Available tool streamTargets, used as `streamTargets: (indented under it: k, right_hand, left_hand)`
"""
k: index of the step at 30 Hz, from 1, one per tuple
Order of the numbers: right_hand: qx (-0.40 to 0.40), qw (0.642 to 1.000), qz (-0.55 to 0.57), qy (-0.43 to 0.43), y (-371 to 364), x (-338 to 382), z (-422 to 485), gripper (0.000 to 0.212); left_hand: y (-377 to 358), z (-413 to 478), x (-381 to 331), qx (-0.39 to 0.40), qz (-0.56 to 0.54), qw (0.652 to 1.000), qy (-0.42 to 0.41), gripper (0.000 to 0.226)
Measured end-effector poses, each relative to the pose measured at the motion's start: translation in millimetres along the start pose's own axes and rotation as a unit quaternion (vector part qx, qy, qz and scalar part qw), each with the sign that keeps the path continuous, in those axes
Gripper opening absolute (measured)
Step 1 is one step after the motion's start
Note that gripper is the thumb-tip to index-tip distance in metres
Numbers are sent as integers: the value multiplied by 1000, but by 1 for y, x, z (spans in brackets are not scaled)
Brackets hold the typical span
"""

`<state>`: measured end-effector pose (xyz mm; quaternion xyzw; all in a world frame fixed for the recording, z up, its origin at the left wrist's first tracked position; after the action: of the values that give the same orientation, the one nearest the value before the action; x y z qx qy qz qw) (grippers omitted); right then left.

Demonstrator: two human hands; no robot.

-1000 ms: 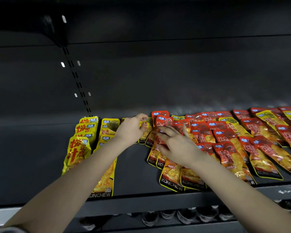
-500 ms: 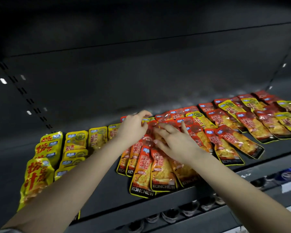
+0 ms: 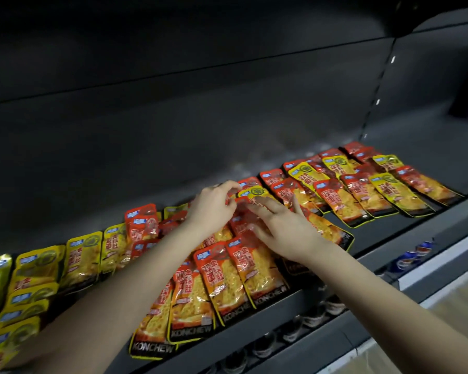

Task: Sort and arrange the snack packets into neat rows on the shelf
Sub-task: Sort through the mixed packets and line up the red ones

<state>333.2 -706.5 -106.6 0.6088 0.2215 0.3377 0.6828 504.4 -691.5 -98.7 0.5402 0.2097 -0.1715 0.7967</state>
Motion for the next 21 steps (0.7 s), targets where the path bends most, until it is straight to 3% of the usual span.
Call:
streamTargets:
  k: [15, 21]
  right_hand:
    - [31, 999, -14, 4, -5, -79, 0, 54]
    - [45, 998, 11, 31, -15, -86, -2, 47]
  left_hand:
    - [-56, 39, -26, 70, 69, 993, 68, 37]
    - [-66, 40, -31, 35, 64, 995, 71, 30]
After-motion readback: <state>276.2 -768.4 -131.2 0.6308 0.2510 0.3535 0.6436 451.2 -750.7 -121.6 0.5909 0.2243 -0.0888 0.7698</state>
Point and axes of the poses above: each hand's wrist, its own z-axis towards the middle knuckle, its own y-axis out of the back of the hand, x = y × z, the point moved 2 cm from there along z, towards the middle knuckle, and after that the axes turned 6 degrees about -z, right-handed, at the moved point
